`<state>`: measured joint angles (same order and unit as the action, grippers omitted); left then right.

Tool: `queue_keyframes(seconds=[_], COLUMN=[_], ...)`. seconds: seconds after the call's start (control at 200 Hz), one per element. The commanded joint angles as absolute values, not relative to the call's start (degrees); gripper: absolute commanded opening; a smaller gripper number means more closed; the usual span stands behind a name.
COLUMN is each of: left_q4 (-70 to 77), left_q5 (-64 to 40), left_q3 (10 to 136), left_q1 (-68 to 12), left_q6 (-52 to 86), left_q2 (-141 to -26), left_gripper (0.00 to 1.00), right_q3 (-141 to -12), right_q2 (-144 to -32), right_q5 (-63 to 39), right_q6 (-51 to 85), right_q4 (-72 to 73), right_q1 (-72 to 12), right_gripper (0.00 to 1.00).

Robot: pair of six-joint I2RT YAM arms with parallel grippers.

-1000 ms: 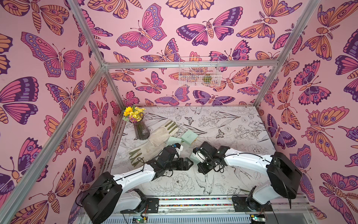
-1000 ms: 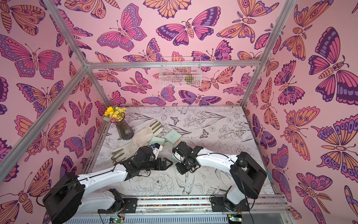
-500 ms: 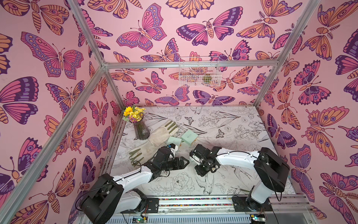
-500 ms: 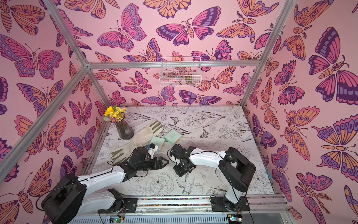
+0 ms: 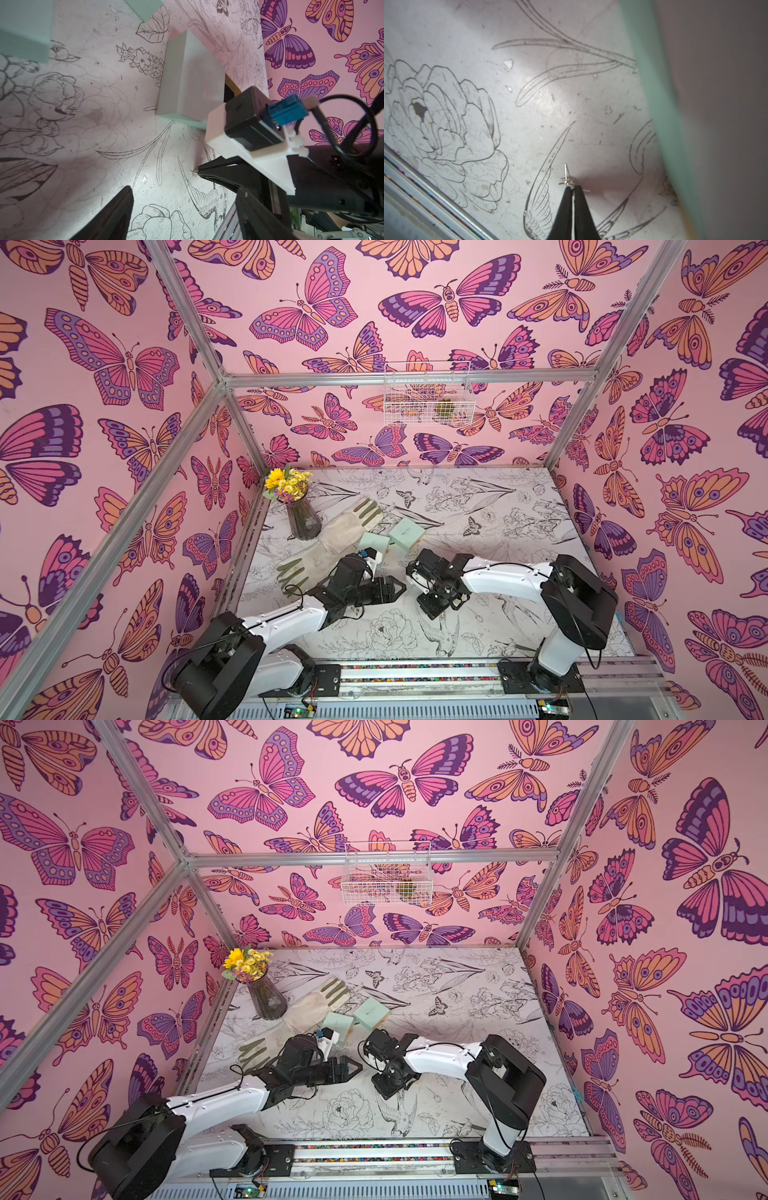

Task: Place the earrings into the drawer-style jewelry box
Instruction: Pick up the earring from the center of the board.

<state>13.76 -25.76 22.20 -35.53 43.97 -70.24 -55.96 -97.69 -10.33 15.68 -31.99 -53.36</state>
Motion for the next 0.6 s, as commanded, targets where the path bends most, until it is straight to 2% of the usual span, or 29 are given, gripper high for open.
queue_keyframes(seconds=[0.0, 0.361, 0.521, 0.596], left_q4=[14.97, 12.94, 9.65, 8.51], left_q5=[-26.92, -26.11, -22.69, -20.37], left_q3=[22.34, 23.29, 21.51, 19.44], left_q1=[-34.94, -34.26, -31.88, -30.33], left_q6=[42.80, 41.51, 42.58, 43.64], left_q2=[-70.79, -68.91, -62.10, -56.58], left_gripper=[0.79, 0.79, 0.80, 0.82], right_q3=[-55.82, -54.69, -56.70, -58.27], right_q2=[-95.08, -88.04, -89.69, -93.95], right_q5=[-9.63, -8.13, -16.45, -21.02], right_q6=[16.65, 19.52, 23.21, 25.80], right_q4=[-33.36, -34.02, -27.94, -24.16], right_q1=[-53.79, -53.70, -53.70, -54.08], right_gripper=[0.03, 0.00, 0.00, 0.00])
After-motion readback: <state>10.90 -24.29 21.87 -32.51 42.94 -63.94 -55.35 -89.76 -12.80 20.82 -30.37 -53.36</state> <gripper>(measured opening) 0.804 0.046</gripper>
